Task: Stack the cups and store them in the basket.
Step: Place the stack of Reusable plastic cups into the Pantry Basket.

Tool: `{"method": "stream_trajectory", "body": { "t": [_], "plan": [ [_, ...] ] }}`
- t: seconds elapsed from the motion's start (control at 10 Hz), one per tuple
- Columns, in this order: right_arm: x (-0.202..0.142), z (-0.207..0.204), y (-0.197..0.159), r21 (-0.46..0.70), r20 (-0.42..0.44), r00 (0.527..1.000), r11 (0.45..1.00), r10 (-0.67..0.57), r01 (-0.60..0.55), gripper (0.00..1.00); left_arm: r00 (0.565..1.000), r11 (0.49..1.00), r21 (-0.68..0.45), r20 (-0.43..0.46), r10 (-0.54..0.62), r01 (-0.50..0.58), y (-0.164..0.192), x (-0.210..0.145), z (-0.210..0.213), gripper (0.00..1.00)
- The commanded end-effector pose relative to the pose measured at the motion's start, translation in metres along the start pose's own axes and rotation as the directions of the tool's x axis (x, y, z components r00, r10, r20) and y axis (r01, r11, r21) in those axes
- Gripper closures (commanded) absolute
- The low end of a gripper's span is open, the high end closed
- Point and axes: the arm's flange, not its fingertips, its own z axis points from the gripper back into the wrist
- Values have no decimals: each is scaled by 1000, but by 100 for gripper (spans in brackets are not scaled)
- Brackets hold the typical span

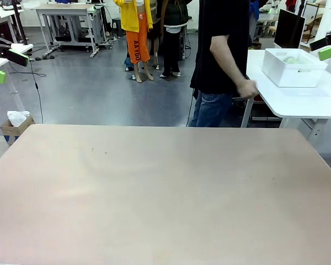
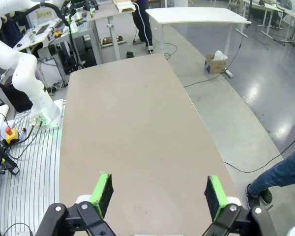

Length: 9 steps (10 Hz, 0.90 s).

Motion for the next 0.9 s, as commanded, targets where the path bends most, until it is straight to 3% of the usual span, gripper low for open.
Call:
{"method": "stream_trajectory", "body": {
  "t": [0.0,0.8],
  "plan": [
    [4,0,-1,-13,-8,1000,1000,-17,17,0,1000,1000,-6,0,11,-11,-1,3,0,0],
    [4,0,-1,-13,-8,1000,1000,-17,17,0,1000,1000,-6,0,11,-11,-1,3,0,0]
  ]
}}
